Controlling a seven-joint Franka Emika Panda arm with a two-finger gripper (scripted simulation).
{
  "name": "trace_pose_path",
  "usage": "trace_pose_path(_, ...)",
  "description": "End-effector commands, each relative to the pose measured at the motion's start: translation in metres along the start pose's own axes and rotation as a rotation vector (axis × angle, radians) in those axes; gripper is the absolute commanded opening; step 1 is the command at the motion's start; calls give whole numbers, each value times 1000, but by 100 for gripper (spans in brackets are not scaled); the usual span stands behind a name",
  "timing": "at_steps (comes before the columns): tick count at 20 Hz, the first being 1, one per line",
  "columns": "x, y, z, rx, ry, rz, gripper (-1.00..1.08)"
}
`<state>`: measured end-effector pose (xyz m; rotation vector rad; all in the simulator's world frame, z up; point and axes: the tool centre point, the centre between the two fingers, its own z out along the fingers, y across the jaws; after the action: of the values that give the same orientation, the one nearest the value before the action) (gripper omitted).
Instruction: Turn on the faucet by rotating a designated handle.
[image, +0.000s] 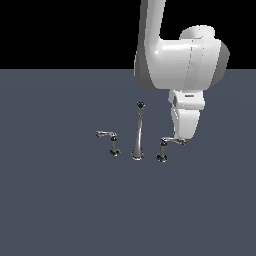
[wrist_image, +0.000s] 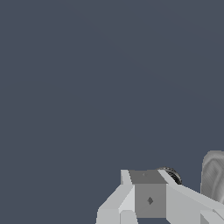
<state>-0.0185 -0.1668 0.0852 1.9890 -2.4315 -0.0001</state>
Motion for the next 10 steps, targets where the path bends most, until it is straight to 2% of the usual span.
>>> trace_pose_path(1,-1,0,-1,0,0,-3,-100)
trace_pose_path(4,-1,0,-1,0,0,-3,-100)
trace_pose_path(10,8,20,-1,0,0,-3,-100)
